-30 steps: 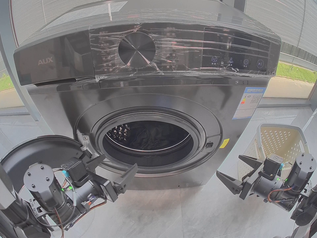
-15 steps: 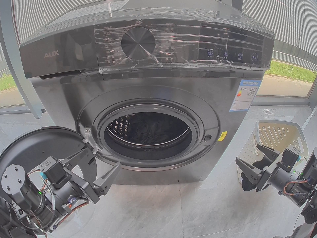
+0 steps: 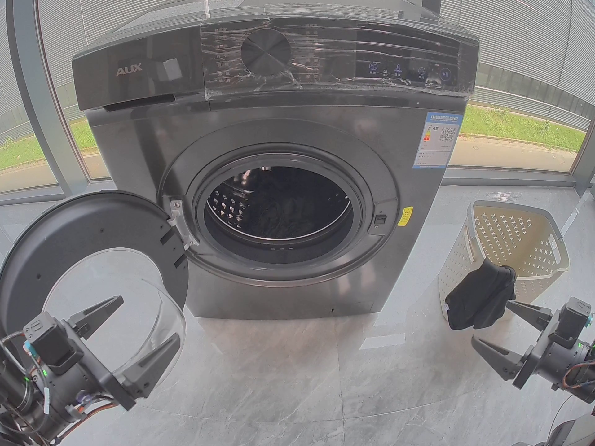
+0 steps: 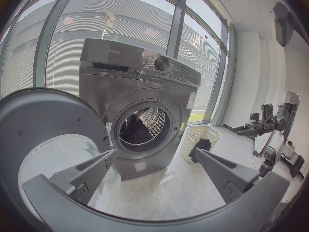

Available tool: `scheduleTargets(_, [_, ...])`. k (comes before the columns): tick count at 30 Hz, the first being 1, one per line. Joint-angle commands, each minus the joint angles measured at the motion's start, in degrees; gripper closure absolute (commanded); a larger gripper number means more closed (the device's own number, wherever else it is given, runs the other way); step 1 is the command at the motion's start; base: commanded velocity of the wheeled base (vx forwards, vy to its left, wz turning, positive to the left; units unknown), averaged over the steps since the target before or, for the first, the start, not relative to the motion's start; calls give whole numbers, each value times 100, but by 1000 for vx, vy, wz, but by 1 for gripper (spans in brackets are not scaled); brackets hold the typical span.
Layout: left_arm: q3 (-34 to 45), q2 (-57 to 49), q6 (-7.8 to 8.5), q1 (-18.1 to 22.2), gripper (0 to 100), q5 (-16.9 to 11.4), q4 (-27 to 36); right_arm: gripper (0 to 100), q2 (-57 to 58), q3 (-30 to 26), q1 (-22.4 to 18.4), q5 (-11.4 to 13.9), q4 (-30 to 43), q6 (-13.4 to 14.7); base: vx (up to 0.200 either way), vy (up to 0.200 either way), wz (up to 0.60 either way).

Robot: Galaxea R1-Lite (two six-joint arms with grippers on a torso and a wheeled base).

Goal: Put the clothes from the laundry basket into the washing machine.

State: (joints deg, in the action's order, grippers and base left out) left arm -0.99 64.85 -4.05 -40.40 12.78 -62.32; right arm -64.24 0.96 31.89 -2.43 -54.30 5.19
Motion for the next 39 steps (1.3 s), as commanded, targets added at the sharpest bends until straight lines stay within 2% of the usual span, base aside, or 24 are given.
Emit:
scheduleTargets(1, [72,-2495,141,23,0,-38,1837,0,1661,-96,-421,-12,930,-53,-200,0,0])
scheduleTargets(2, [64,-2856,194,41,0,-30,2242,0,1837,-96,-552,-12,1062,-97,-200,0,0])
scheduleTargets(5, [90,-3321,255,269,0,-3,2778,0,2179,-96,-842,-12,1325,-229,-200,0,0])
scheduleTargets(6, [99,-3603,229,568,0,6,3085,0,2461,-96,-1194,-4,1563,-344,-200,0,0])
scheduleTargets(7, [99,-3655,220,612,0,6,3121,0,2522,-96,-1255,5,1606,-361,-200,0,0])
scheduleTargets(9, [99,-4139,247,902,0,-38,3305,0,2988,-96,-1633,49,1949,-511,-200,0,0])
scheduleTargets(11, [99,-4314,282,1210,0,-56,3411,0,3322,-96,-1774,49,2195,-598,0,0,0])
scheduleTargets(12, [99,-4332,282,1236,0,-56,3419,0,3348,-96,-1783,49,2222,-598,0,0,0])
scheduleTargets(14, [99,-4525,405,1614,0,-117,3683,0,3744,-96,-1959,84,2503,-616,0,0,0])
scheduleTargets(19, [99,-5106,756,2309,0,-601,4281,0,4333,-88,-2451,278,2679,-783,0,0,0])
scheduleTargets(21, [99,-5404,800,2634,0,-838,4456,0,4535,-88,-2688,374,2679,-853,0,0,0])
scheduleTargets(24, [99,-5949,712,3047,0,-1146,5010,0,4886,-88,-2969,629,2819,-827,0,0,0])
scheduleTargets(27, [99,-5967,668,3082,0,-1005,5291,0,5168,-88,-3075,708,3101,-809,0,0,0])
scheduleTargets(28, [99,-5958,581,3126,0,-724,5406,0,5493,-88,-3136,717,3470,-818,0,0,0])
scheduleTargets(29, [99,-5958,554,3152,0,-618,5485,0,5686,-88,-3154,726,3725,-818,0,0,0])
scheduleTargets(31, [99,-5958,554,3267,0,-522,5687,0,6047,-96,-3171,726,4252,-836,0,0,0])
scheduleTargets(33, [99,-5976,475,3592,0,-522,5819,0,6424,-96,-3180,717,4955,-845,0,0,0])
scheduleTargets(35, [99,-6248,466,4119,0,-654,5819,0,6424,-96,-3180,682,5087,-774,0,0,0])
scheduleTargets(37, [99,-6327,519,4172,0,-697,5828,0,6424,-96,-3180,673,5043,-774,0,0,0])
scheduleTargets(38, [99,-6362,405,4084,0,-944,5819,0,6424,-96,-3180,471,5043,-704,0,0,0])
scheduleTargets(39, [72,-6415,361,4040,0,-1040,5889,0,6424,-96,-3180,295,5061,-651,0,0,0])
